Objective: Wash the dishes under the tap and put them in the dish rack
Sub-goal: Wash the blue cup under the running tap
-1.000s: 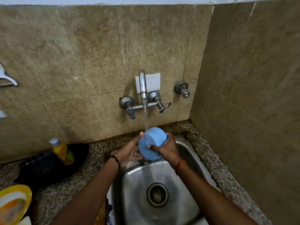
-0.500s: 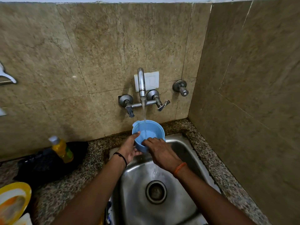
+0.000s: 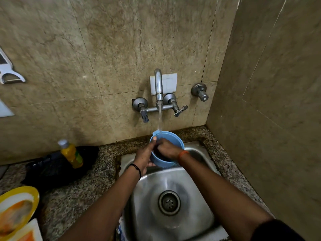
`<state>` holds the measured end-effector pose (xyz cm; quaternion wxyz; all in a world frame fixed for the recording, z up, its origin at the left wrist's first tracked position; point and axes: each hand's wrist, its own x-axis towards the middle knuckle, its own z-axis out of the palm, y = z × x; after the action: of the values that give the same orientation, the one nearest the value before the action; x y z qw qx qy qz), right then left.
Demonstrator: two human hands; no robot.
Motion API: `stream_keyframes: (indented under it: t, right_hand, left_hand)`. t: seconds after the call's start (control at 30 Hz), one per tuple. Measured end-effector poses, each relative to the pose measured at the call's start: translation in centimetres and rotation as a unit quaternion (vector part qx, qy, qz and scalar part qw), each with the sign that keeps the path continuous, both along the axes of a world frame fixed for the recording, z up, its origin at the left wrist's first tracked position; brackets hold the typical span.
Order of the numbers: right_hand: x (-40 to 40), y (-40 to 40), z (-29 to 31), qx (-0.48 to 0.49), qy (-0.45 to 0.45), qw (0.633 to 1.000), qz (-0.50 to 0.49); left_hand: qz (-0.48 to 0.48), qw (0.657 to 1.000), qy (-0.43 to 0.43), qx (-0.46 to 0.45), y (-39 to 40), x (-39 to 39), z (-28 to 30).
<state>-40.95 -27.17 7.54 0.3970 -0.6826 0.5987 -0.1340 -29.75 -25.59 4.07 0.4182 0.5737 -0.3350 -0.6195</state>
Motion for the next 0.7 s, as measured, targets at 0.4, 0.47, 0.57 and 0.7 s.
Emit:
stream_keyframes:
  t: [0.4,0.47,0.57,0.7]
  right_hand:
    - [0.0,-0.4,0.2,0.055,0.117,0.984,0.126]
    - [-0.2,-0.5,0.2,-0.013,0.226,0.964,0.142]
    - [0.3,-0.4,-0.5,-0.164,0.284,0.941,0.080]
    - [-0.3,0.3,-0.4,-0.026,0.099,0.982,0.161]
  left_hand:
    - [0.013,1.000,-0.004,-0.003,0.0,1.3,-0.2]
    - [0.008,1.000,0.000,-0.013,0.2,1.2,-0.3]
    - [0.016,0.999,0.030,-0.007,0.3,0.7,0.0]
    - [0.010,1.000,-0.023,-0.006,-0.1,1.9,-0.1]
